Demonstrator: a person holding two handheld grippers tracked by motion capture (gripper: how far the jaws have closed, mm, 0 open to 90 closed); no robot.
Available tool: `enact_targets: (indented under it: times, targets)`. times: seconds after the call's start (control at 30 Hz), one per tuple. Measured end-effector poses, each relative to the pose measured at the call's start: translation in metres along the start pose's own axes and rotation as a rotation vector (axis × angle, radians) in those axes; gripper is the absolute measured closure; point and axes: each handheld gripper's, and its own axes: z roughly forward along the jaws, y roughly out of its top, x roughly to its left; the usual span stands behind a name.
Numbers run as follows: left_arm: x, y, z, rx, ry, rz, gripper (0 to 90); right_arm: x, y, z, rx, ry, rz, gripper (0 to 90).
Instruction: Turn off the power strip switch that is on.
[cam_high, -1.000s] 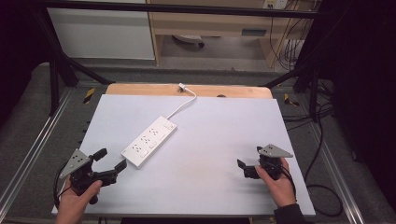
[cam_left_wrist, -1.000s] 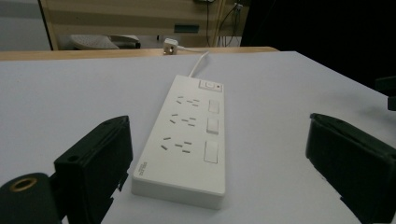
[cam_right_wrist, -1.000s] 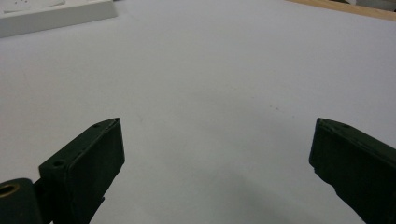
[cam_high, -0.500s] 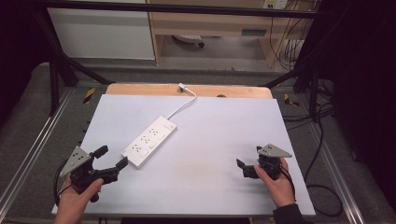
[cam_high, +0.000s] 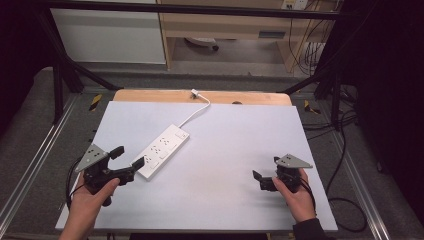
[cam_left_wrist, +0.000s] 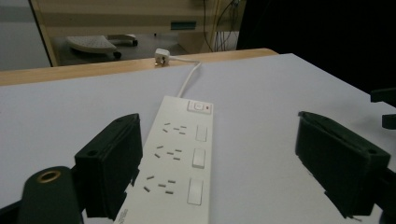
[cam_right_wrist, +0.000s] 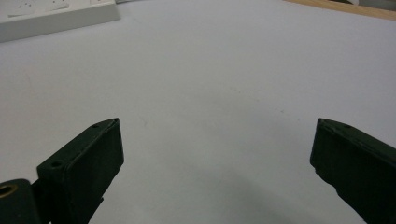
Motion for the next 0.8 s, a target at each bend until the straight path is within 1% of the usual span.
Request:
enact_targets:
  times: [0.1,0.17,0.3,0.53,0.63,0.7,0.77,0.8]
  targets:
    - [-0.003,0.006,0.007,0.019,-0.013,0.002,16.5,0.0,0.0,-0.001,-0.005,0.003,0.001,3.1]
    - [-0.004,0.008,0.011,0.029,-0.016,-0.004,17.6,-0.001,0.0,-0.001,-0.004,0.004,0.0,3.1]
    - [-0.006,0.013,0.017,0.045,-0.021,0.008,18.6,0.0,0.0,-0.001,-0.009,0.006,-0.001,3.1]
    - [-0.01,0.021,0.026,0.059,-0.031,0.025,18.4,0.001,0.0,-0.001,-0.011,0.012,-0.004,3.1]
    - [-0.011,0.024,0.03,0.065,-0.036,0.027,17.9,0.0,0.0,-0.002,-0.01,0.012,0.0,3.1]
    - [-0.012,0.025,0.033,0.069,-0.041,0.018,18.0,0.0,0.0,-0.002,-0.012,0.012,0.006,3.1]
    - [-0.013,0.026,0.035,0.075,-0.042,0.024,18.0,0.001,0.001,-0.002,-0.011,0.013,0.009,3.1]
    - [-0.013,0.026,0.036,0.078,-0.042,0.029,18.0,0.001,0.001,-0.002,-0.012,0.013,0.001,3.1]
